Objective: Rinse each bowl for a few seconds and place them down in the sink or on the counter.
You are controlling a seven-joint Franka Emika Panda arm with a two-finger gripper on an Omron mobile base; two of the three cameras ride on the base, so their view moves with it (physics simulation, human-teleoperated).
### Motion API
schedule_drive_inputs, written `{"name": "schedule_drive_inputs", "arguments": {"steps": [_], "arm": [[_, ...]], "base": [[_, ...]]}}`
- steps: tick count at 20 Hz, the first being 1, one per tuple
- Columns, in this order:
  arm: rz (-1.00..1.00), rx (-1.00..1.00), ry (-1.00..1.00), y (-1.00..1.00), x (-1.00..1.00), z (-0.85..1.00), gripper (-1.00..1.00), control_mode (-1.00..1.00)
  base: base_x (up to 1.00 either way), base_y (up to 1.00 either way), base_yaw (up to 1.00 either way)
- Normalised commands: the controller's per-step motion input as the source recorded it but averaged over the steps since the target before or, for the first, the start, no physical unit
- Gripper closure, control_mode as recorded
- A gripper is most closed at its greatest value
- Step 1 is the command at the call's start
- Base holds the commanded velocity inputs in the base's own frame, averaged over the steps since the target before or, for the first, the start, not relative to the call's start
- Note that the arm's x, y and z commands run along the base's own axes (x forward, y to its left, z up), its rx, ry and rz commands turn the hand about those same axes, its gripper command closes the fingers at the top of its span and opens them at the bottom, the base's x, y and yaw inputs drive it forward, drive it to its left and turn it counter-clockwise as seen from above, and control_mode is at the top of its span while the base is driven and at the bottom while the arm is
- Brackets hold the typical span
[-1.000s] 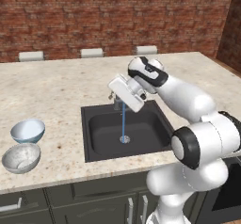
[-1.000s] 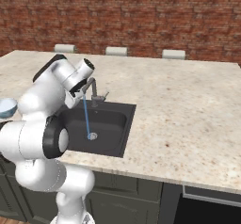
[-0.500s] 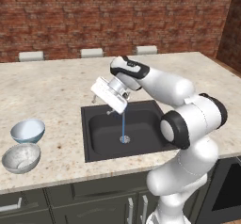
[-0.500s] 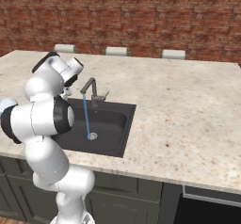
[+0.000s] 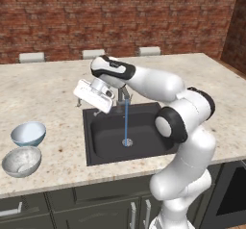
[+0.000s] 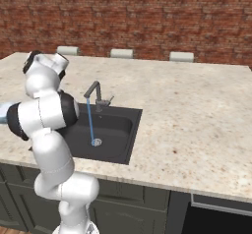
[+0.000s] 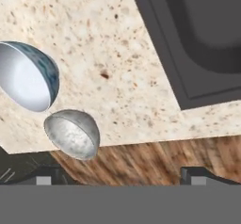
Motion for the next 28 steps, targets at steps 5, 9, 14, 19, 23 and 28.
{"name": "schedule_drive_inputs", "arguments": {"steps": [5,9,14,19,23,28], "arm": [[0.00,-0.16,-0.09,0.59,0.04,-0.06,-1.00,-1.00],[0.03,-0.08,-0.08,0.48,0.24,-0.12,-1.00,-1.00],[0.07,-0.04,-0.07,0.38,0.23,-0.10,-1.00,-1.00],[0.05,-0.02,-0.05,0.35,0.25,-0.11,-1.00,-1.00],[0.04,-0.04,-0.04,0.36,0.23,-0.10,-1.00,-1.00],[0.03,-0.04,-0.04,0.40,0.15,-0.13,-1.00,-1.00]], "base": [[0.00,0.00,0.00],[0.00,0.00,0.00],[0.00,0.00,0.00],[0.00,0.00,0.00],[0.00,0.00,0.00],[0.00,0.00,0.00]]}}
